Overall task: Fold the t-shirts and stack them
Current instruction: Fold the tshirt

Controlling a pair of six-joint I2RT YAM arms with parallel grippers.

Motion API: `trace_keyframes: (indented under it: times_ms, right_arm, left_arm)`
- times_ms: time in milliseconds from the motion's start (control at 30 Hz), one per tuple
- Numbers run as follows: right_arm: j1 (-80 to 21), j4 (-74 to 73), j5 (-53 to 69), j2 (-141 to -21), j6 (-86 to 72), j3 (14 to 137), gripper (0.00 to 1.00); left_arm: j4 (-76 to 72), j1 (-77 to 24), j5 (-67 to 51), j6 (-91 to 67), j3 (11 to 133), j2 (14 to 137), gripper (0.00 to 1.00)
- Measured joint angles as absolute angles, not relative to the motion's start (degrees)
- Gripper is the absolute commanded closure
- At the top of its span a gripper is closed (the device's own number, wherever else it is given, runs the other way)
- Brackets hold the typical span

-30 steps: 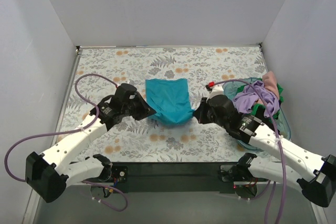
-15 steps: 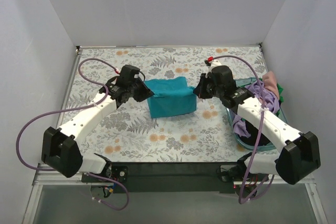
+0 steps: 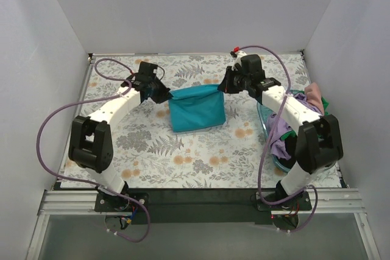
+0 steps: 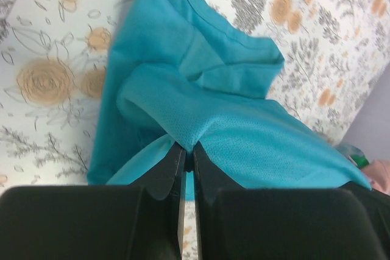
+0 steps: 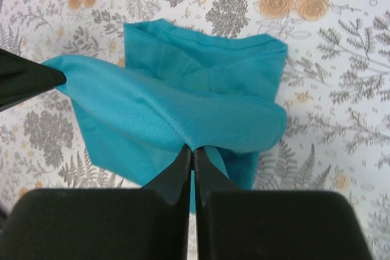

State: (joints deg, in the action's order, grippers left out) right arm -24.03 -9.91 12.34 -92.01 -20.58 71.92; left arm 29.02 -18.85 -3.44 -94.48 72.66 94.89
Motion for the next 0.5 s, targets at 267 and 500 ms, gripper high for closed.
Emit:
trace_keyframes:
  times_ms: [267,500]
  right_arm:
    - [-21.41,-8.05,17.91,-110.76,-19.44,85.06,0.82]
    - [-19.09,-7.51,21.69,-120.70,-20.29,93.03,0.02]
  left_arm:
    - [28.05,-15.29,-2.52,-93.49,79.44,107.48,0.14]
    - [28.73,-13.37,-1.85,-91.66,88.27,116.05,0.05]
